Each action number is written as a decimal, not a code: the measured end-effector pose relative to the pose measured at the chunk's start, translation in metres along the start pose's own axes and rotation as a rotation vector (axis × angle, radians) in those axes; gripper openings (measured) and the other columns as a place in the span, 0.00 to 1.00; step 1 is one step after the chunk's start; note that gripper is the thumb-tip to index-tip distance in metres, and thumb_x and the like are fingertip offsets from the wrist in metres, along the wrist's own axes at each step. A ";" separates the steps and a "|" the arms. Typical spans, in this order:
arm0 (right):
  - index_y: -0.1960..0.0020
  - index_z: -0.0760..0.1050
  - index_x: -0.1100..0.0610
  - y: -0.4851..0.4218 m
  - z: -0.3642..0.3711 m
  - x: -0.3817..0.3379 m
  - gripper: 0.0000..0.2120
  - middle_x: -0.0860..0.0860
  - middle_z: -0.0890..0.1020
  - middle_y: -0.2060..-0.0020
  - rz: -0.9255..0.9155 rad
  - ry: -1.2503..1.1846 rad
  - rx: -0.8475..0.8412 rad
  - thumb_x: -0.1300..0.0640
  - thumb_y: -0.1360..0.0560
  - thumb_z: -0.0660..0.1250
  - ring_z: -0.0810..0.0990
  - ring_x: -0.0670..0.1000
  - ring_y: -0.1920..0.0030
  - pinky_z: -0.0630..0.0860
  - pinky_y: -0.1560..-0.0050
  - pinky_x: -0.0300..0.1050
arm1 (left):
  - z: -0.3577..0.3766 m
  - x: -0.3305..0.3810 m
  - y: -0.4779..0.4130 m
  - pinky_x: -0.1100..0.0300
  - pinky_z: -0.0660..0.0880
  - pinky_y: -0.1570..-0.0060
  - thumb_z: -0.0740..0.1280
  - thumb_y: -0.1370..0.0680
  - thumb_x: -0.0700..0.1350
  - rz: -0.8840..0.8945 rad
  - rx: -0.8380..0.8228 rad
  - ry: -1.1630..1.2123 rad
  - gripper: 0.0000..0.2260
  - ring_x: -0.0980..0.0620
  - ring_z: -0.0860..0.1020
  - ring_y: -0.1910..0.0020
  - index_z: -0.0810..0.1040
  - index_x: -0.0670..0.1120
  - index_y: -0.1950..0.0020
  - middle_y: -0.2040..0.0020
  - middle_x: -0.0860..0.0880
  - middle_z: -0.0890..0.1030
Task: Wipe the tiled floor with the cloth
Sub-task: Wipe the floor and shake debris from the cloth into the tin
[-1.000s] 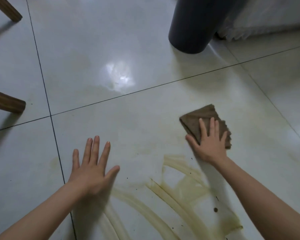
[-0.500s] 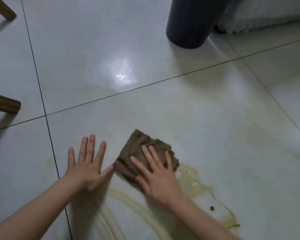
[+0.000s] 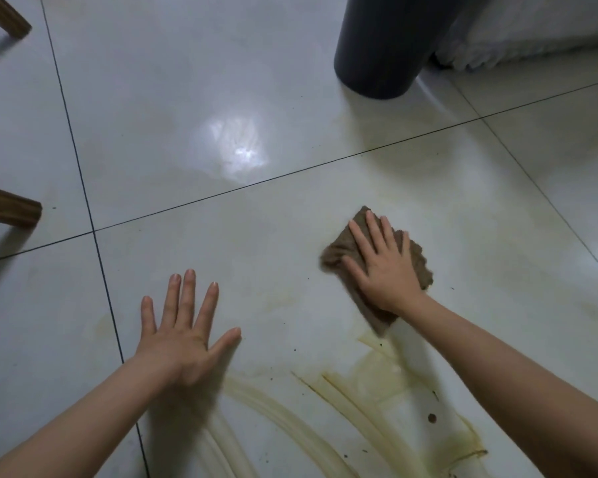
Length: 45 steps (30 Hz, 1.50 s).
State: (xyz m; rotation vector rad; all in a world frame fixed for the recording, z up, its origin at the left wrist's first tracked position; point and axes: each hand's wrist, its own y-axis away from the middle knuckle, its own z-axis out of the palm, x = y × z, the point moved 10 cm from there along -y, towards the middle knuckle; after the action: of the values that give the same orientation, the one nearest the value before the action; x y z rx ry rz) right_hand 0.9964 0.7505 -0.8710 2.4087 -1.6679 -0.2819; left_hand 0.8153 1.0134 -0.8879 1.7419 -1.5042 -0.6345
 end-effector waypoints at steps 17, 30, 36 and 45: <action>0.23 0.59 0.52 0.060 0.017 -0.140 0.32 0.53 0.56 0.22 -0.136 -0.164 0.201 0.38 0.22 0.52 0.53 0.55 0.22 0.52 0.26 0.60 | 0.003 -0.004 0.000 0.45 0.23 0.33 0.26 0.28 0.65 0.079 0.136 0.128 0.29 0.56 0.16 0.37 0.20 0.55 0.32 0.37 0.55 0.14; 0.21 0.50 0.53 -0.066 -0.026 -0.004 0.30 0.53 0.49 0.21 0.517 -0.214 0.284 0.42 0.19 0.48 0.47 0.53 0.22 0.45 0.25 0.61 | -0.001 -0.014 -0.011 0.55 0.16 0.40 0.23 0.32 0.65 0.199 0.421 0.301 0.28 0.60 0.20 0.33 0.19 0.61 0.34 0.33 0.60 0.17; 0.23 0.61 0.53 0.004 0.003 -0.256 0.29 0.52 0.59 0.23 -0.579 -0.086 0.207 0.41 0.21 0.52 0.54 0.52 0.22 0.52 0.25 0.56 | -0.026 -0.051 0.016 0.69 0.40 0.28 0.48 0.25 0.58 0.199 0.698 0.742 0.29 0.74 0.44 0.28 0.45 0.58 0.26 0.25 0.63 0.49; 0.22 0.54 0.52 -0.093 -0.041 0.049 0.28 0.53 0.53 0.21 0.447 -0.100 0.276 0.43 0.19 0.46 0.52 0.54 0.23 0.48 0.25 0.61 | -0.033 -0.127 0.018 0.55 0.35 0.25 0.38 0.23 0.57 -0.104 0.848 0.219 0.32 0.55 0.36 0.23 0.42 0.41 0.23 0.22 0.48 0.40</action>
State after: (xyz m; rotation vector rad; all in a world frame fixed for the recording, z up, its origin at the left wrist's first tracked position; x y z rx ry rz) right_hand 1.1080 0.7384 -0.8589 2.1340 -2.3643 -0.1062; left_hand 0.8053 1.1432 -0.8660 2.4185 -1.6447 0.2072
